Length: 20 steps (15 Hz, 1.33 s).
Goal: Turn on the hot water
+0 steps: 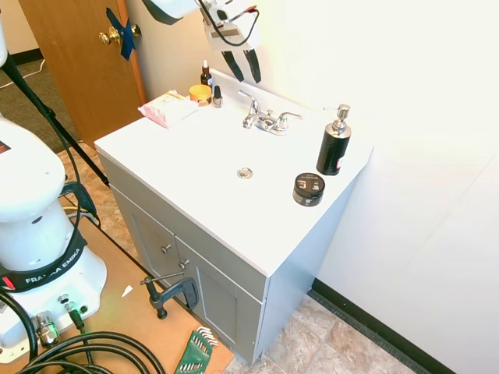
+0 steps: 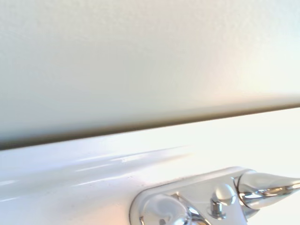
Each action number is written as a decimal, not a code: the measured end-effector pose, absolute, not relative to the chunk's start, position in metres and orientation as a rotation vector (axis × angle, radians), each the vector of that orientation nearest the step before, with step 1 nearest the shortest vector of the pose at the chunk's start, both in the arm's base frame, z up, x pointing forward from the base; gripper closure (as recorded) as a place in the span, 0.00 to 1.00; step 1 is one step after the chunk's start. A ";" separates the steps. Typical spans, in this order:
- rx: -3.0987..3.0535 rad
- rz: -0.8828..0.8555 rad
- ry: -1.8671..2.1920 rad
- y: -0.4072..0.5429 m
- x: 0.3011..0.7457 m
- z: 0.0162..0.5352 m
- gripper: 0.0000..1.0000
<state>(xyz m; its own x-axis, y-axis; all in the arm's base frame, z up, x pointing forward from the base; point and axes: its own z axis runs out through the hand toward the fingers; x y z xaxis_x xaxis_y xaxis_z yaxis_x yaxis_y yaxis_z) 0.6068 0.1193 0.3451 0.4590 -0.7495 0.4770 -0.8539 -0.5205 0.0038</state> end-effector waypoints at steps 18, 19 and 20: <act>2.390 0.529 -1.418 0.085 0.596 0.290 0.00; 2.388 0.527 -1.426 0.083 0.592 0.294 0.00; 2.386 0.529 -1.431 0.081 0.588 0.298 0.00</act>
